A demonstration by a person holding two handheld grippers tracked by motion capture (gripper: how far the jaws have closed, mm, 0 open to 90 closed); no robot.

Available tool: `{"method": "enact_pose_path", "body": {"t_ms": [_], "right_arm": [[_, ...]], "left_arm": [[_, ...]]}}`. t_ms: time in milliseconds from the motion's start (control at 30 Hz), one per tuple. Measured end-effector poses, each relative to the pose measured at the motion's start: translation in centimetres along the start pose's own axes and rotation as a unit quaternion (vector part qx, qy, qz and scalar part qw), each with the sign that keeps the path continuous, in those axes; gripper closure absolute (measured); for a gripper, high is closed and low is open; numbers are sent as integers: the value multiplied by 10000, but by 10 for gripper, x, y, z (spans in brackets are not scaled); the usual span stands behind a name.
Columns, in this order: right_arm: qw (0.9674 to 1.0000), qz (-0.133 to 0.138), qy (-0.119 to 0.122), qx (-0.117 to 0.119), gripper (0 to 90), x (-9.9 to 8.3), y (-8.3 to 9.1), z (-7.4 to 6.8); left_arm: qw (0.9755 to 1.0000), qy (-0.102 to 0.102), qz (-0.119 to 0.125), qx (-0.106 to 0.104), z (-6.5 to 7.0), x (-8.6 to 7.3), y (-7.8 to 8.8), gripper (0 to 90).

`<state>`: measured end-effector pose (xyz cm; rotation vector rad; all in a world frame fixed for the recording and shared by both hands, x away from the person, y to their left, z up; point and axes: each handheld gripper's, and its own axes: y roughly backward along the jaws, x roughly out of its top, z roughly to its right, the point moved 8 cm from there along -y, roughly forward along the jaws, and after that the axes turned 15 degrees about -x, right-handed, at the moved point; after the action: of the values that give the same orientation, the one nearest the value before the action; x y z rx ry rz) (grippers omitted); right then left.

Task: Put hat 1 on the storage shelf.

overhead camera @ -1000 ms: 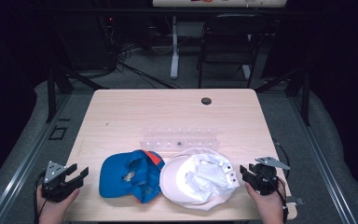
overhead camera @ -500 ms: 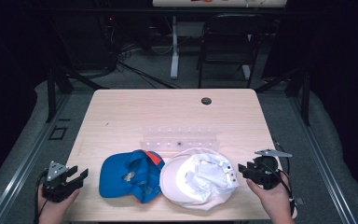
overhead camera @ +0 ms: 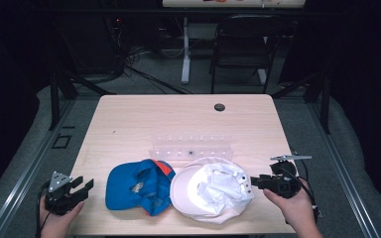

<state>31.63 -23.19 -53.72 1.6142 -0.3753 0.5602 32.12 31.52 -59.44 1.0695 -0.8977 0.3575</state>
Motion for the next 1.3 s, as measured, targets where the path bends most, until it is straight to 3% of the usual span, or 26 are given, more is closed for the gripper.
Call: {"method": "enact_pose_path", "body": {"t_ms": [133, 300, 700, 867, 900, 967, 1167, 1300], "right_arm": [[9995, -270, 137, 105, 565, -2, -7, -5], [9986, -450, 96, 266, 554, -2, -15, -9], [9964, -756, 14, 392, 549, -8, -36, -19], [9938, -1022, 9, 432, 551, -11, -43, -22], [9945, -952, -63, 437, 551, -11, -45, -23], [9935, -1047, 10, 440, 552, -12, -45, -21], [9909, -1251, -10, 487, 631, -15, -47, -21], [9916, -1182, 37, 515, 662, -13, -47, -23]], "left_arm": [[10000, -36, -56, 26, -1, -1, 0, 539], [10000, -22, -76, -18, -1, -3, -2, 539], [9998, -92, -140, -65, 0, -4, -5, 538], [9997, -99, -209, -51, -1, -5, -3, 537], [9997, -105, -225, -49, -2, -5, -3, 537], [9997, -97, -202, -56, -1, -5, -4, 537], [9997, -127, -223, -57, -2, -5, -4, 538], [9996, -131, -225, -60, -2, -5, -5, 537]]}}
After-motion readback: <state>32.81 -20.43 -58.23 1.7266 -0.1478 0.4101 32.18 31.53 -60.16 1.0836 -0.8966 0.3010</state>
